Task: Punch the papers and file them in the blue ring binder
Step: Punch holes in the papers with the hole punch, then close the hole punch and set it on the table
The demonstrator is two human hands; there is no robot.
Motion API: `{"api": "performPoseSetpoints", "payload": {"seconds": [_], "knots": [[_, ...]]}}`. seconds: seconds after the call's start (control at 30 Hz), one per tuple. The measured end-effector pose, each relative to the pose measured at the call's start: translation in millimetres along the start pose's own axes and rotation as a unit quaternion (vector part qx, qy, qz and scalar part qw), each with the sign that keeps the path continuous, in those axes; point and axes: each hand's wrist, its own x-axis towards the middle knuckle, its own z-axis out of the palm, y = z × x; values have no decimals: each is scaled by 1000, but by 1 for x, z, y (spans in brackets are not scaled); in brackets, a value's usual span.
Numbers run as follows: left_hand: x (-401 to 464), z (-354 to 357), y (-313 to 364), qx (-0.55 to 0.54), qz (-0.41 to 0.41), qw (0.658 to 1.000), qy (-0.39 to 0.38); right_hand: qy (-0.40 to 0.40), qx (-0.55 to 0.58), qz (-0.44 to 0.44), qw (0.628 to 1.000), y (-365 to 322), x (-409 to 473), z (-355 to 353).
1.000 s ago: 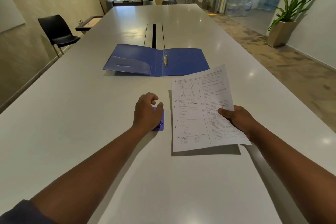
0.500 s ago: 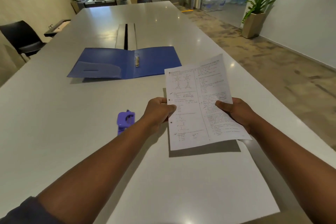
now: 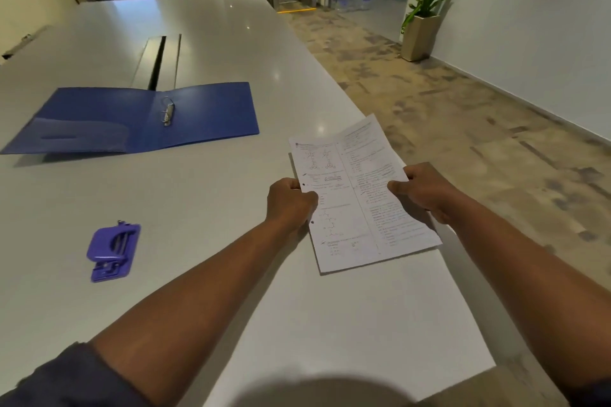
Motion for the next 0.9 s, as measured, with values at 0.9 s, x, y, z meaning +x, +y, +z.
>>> {"api": "performPoseSetpoints", "payload": {"seconds": [0.9], "knots": [[30,25,-13,456,155,876,16,82,-293,-35,952,26,22,0]]}}
